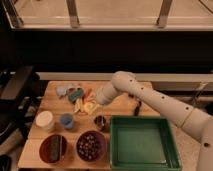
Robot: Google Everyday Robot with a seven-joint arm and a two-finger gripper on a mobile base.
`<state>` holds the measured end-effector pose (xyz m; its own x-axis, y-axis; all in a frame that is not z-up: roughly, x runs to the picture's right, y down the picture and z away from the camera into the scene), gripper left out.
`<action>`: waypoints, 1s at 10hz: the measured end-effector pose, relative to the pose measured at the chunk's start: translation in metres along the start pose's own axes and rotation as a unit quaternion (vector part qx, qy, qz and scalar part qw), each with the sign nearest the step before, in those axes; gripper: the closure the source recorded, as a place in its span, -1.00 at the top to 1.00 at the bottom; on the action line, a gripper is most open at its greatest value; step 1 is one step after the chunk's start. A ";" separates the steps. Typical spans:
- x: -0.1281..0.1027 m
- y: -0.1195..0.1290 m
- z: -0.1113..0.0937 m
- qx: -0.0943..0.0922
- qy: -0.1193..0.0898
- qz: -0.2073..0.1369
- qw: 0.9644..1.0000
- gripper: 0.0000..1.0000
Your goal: Place apple in plastic cup
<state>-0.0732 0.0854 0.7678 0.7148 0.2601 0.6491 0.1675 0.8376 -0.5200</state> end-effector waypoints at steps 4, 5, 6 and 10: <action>-0.057 -0.005 0.008 -0.018 -0.036 -0.053 0.998 -1.00; -0.075 -0.005 0.012 -0.025 -0.045 -0.070 0.996 -1.00; -0.092 -0.003 0.016 -0.030 -0.053 -0.087 0.994 -1.00; -0.145 0.012 0.049 -0.068 -0.071 -0.135 0.986 -0.33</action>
<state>-0.2082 0.0812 0.6954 0.5309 0.1098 0.8403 0.4342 0.8163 -0.3810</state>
